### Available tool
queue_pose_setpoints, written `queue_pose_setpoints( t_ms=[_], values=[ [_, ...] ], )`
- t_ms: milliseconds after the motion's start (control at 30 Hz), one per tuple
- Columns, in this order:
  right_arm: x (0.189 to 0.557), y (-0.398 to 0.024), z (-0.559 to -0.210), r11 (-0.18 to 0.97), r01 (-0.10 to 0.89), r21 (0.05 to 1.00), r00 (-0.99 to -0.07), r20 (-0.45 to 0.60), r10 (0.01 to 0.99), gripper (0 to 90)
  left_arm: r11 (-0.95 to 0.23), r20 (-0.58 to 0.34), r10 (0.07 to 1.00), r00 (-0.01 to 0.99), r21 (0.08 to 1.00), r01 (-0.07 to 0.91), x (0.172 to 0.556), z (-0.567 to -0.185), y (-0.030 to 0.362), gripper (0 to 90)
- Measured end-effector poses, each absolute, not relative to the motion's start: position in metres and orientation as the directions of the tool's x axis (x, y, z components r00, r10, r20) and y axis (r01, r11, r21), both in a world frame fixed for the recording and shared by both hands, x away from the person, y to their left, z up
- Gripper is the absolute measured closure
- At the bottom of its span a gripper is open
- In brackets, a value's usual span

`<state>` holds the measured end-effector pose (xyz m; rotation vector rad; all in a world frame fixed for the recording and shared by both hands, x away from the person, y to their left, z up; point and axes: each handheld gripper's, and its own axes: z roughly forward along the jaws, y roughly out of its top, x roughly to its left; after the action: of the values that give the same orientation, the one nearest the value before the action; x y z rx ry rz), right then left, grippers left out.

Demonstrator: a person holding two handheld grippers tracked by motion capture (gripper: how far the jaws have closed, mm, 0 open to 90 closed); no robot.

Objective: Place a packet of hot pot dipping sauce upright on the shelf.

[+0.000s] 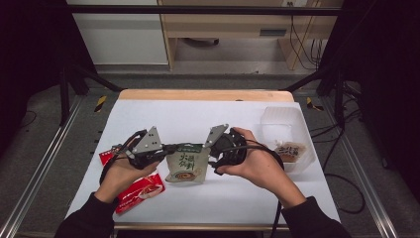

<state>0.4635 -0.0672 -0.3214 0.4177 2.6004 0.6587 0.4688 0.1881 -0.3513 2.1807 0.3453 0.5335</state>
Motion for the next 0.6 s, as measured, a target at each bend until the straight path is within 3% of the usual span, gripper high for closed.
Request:
queue_pose_setpoints(
  t_ms=[600],
  values=[
    [0.479, -0.052, -0.319, 0.851, 0.175, 0.496, -0.902, -0.266, 0.340, 50.5, -0.614, 0.266, 0.396, 0.879, 0.788, 0.038, 0.466, -0.351, 0.184, 90.0]
  ],
)
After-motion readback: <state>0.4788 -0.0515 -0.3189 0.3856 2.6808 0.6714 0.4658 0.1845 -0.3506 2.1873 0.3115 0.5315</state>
